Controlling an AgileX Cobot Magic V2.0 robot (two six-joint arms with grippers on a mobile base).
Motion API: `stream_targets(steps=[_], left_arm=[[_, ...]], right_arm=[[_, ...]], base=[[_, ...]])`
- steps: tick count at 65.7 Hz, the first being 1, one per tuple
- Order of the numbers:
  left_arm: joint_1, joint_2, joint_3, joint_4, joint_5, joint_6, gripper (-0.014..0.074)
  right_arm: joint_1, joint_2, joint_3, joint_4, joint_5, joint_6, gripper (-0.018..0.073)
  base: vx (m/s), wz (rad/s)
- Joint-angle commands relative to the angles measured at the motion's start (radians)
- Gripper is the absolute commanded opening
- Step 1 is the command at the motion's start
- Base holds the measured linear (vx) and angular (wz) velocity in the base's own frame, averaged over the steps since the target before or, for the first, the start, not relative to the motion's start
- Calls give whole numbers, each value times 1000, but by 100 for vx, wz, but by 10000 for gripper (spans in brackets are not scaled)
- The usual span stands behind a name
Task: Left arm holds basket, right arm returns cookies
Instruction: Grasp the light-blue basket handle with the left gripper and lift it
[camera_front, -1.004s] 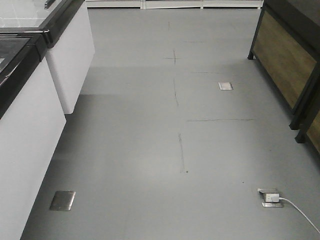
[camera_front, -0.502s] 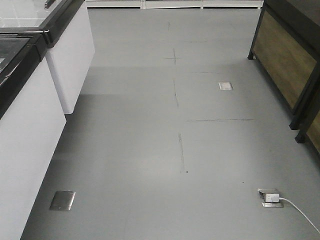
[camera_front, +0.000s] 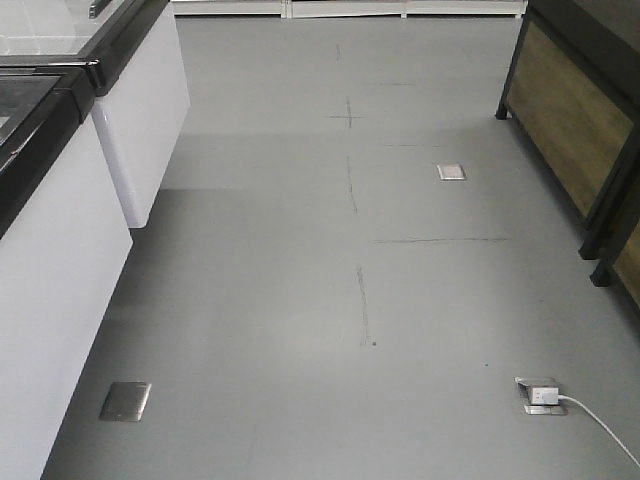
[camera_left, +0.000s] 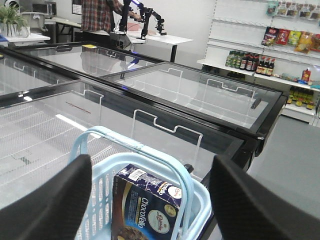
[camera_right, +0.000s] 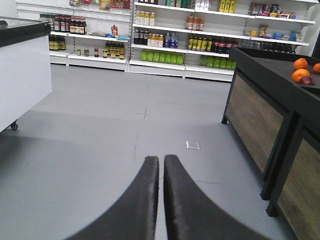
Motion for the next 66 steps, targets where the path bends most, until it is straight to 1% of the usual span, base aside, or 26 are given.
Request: stream_targets(steps=[1, 3, 6, 12, 15, 21, 24, 27, 30, 39, 42, 46, 50, 55, 66], left_arm=[[12, 36, -31, -3, -88, -132, 470], [14, 50, -31, -4, -94, -179, 470], [14, 75, -31, -4, -95, -281, 470], [23, 126, -31, -4, -96, -442, 470], [34, 151, -31, -4, -99, -554, 470], [60, 191, -31, -4, -108, -719, 470], [73, 206, -31, -4, -126, -783, 470], [83, 224, -31, -4, -154, -822, 470], [89, 236, -31, -4, -190, -841, 470], [90, 281, -31, -5, -371, -921, 470], [90, 298, -31, -4, -441, -963, 470], [90, 320, -31, -4, -489, -1019, 470], [90, 341, -31, -4, -513, -1072, 470], [90, 360, -31, -4, -507, -1115, 470], [91, 395, -31, -6, -505, -1126, 470]], right_arm=[[-1, -11, 18, -5, -76, -5, -3], [-1, -11, 18, -5, -76, -5, -3], [-1, -11, 18, -5, -76, -5, -3], [-1, -11, 18, -5, -76, -5, -3], [-1, -11, 18, -5, -76, -5, -3], [-1, -11, 18, -5, -76, -5, -3], [-1, -11, 18, -5, -76, -5, -3], [-1, -11, 18, -5, -76, -5, -3], [-1, -11, 18, -5, -76, -5, -3], [-1, -11, 18, -5, -76, -5, -3], [-1, -11, 18, -5, -76, -5, -3], [-1, -11, 18, -5, -76, -5, -3], [-1, -11, 18, -5, -76, -5, -3], [-1, -11, 18, -5, -76, -5, -3], [-1, -11, 18, -5, -76, -5, -3]], base=[[0, 0], [0, 0], [0, 0], [0, 0], [0, 0], [0, 0], [0, 0], [0, 0], [0, 0], [0, 0], [0, 0], [0, 0], [0, 0], [0, 0], [0, 0]])
